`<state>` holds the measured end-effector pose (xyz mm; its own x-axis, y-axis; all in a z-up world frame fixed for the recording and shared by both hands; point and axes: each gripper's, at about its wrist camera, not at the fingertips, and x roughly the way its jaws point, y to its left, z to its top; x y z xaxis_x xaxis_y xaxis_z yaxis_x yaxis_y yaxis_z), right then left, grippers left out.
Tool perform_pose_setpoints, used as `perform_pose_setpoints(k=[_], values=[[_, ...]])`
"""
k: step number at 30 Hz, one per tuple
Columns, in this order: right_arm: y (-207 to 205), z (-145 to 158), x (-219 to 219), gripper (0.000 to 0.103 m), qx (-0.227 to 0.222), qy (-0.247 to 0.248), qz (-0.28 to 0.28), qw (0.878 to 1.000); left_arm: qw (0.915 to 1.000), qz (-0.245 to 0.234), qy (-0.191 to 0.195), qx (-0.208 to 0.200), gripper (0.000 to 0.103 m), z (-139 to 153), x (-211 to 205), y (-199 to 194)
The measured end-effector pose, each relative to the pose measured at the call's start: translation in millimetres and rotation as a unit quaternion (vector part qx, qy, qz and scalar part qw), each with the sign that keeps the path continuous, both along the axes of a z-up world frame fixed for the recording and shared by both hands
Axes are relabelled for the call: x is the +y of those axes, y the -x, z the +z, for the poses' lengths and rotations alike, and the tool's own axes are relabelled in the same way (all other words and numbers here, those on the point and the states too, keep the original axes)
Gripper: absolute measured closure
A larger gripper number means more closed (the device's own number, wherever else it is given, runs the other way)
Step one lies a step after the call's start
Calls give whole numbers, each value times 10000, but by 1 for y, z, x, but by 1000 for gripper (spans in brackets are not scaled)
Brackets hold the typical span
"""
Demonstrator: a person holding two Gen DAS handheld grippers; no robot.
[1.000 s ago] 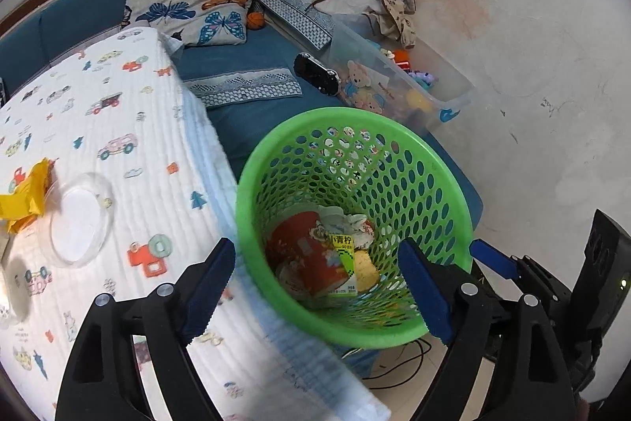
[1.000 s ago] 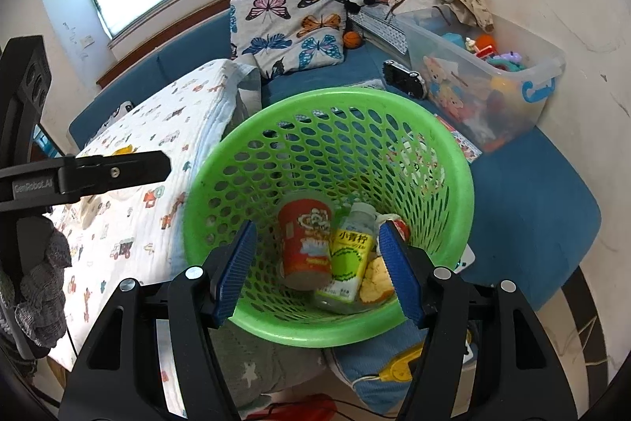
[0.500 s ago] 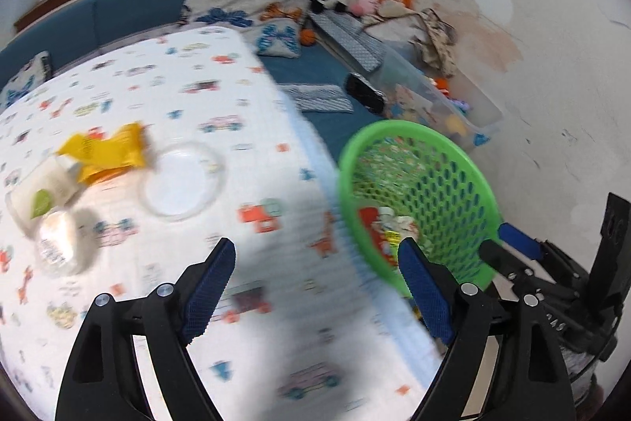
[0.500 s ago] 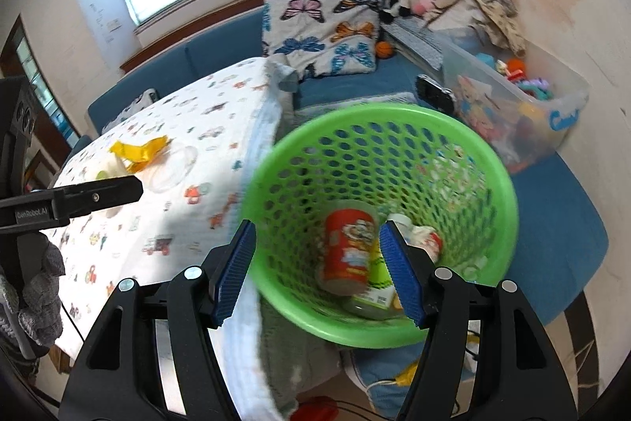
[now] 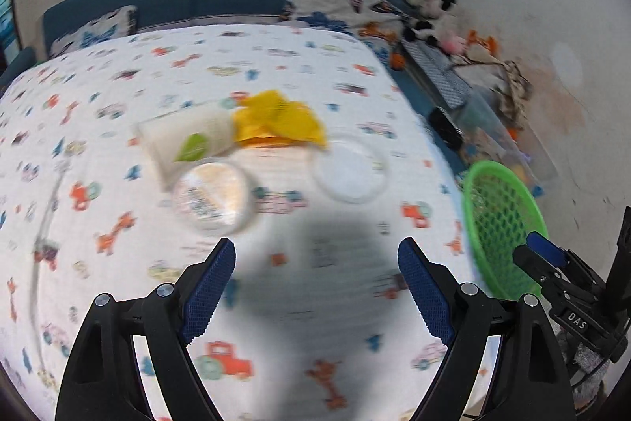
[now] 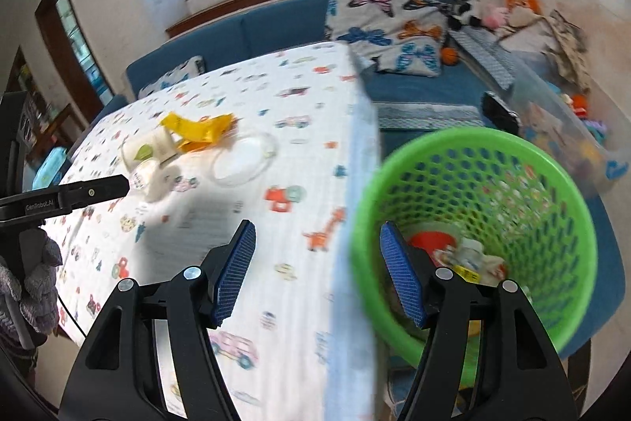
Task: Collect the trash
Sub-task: 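Move both tools back over the bed toward the remaining tub, then grasp the clear plastic tub with the left gripper while the right gripper grasps the clear lid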
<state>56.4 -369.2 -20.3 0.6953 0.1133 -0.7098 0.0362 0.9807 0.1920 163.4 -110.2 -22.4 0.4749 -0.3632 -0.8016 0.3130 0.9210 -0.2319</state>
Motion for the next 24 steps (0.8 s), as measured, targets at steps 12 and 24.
perform_pose_setpoints(k=[12,24], values=[[-69,-11,64,29,124,79,784,9968,9983,559,-178,-3,21,-12,65,-11],[-128,-46,92,18,466,349,1099,9922,9973,699,-190,137,21,-26,84,-26]])
